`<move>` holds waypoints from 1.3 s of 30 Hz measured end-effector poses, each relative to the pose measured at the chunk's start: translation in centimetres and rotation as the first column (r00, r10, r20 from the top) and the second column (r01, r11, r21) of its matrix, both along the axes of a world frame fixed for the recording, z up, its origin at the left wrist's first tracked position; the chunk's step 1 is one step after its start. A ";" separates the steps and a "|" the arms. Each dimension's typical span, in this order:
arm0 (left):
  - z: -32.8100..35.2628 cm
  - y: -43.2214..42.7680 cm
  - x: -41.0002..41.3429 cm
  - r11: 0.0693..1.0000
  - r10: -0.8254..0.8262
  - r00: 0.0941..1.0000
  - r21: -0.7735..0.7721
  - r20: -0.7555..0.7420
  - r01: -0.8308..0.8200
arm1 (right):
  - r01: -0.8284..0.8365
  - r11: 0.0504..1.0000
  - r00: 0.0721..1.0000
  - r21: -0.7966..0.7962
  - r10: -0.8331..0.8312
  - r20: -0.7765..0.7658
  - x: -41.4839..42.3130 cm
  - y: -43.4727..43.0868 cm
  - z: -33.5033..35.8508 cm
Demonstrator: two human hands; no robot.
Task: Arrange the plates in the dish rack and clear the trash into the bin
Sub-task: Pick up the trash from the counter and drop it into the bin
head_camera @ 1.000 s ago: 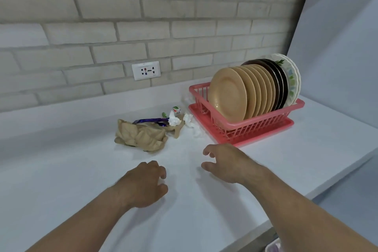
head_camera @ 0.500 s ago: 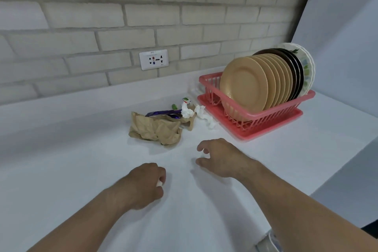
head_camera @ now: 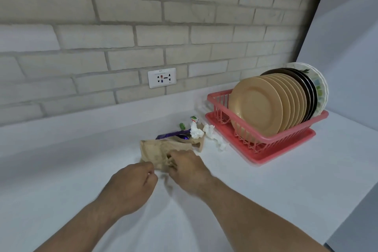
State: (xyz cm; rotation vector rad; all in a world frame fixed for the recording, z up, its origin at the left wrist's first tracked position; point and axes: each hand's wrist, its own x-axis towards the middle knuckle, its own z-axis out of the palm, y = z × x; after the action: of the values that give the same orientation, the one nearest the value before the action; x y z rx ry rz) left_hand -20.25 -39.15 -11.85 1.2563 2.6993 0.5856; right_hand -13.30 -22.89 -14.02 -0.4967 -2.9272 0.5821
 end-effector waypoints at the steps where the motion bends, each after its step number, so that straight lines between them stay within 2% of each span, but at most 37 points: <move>1: 0.1 -0.1 -0.2 1.000 0.014 1.000 0.003 -0.012 -0.014 | -0.017 1.000 1.000 0.004 0.017 -0.017 0.3 0.2 0.1; 4: 0.5 0.0 -0.7 0.998 0.060 0.998 0.031 -0.023 -0.059 | 0.022 1.000 0.999 -0.007 -0.022 -0.032 1.5 1.5 0.5; 11: 1.9 1.8 -0.2 0.985 0.083 0.997 0.153 0.002 -0.083 | 0.031 0.992 0.998 0.124 -0.038 0.051 3.9 3.0 1.8; 13: 2.2 2.3 0.1 0.982 0.078 0.997 0.174 0.013 -0.080 | 0.038 0.997 0.995 0.069 -0.045 0.094 4.7 2.8 1.1; 15: 2.1 2.8 0.2 0.981 0.079 0.997 0.178 0.015 -0.080 | 0.066 0.997 0.988 -0.033 -0.061 0.139 5.3 2.6 0.0; 17: 1.9 3.1 0.3 0.982 0.077 0.997 0.171 0.001 -0.076 | 0.048 0.997 0.989 -0.057 -0.039 0.145 5.7 2.3 -0.7; 21: 1.4 3.6 0.5 0.988 0.064 0.998 0.139 -0.017 -0.061 | -0.015 0.999 0.987 0.052 0.007 0.158 5.9 2.0 -0.9; 23: 1.2 3.9 0.6 0.990 0.054 0.999 0.129 -0.007 -0.052 | -0.024 0.999 0.985 0.049 0.015 0.169 5.9 2.3 -0.8; 28: 1.1 4.8 1.0 0.990 0.027 1.000 0.142 -0.010 -0.026 | 0.048 0.993 0.999 -0.106 -0.045 0.030 6.1 3.6 0.4; 31: 1.2 5.7 1.2 0.991 0.018 0.999 0.131 -0.045 -0.012 | 0.121 0.970 0.988 -0.211 -0.139 -0.074 6.7 4.2 1.6; 34: 1.4 7.0 1.8 0.992 -0.021 0.995 0.121 -0.097 0.033 | 0.185 0.964 0.968 -0.191 -0.212 -0.135 7.7 5.1 2.5; 39: 1.0 9.2 3.0 0.986 -0.052 0.994 0.155 -0.100 0.067 | 0.231 0.931 0.946 -0.283 -0.283 -0.158 9.9 6.4 2.9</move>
State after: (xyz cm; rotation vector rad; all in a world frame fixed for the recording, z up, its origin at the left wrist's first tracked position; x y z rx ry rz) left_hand -17.30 -29.95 -10.81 1.4324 2.7267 0.7645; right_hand -3.44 -16.50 -11.14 -0.7903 -2.5545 0.9256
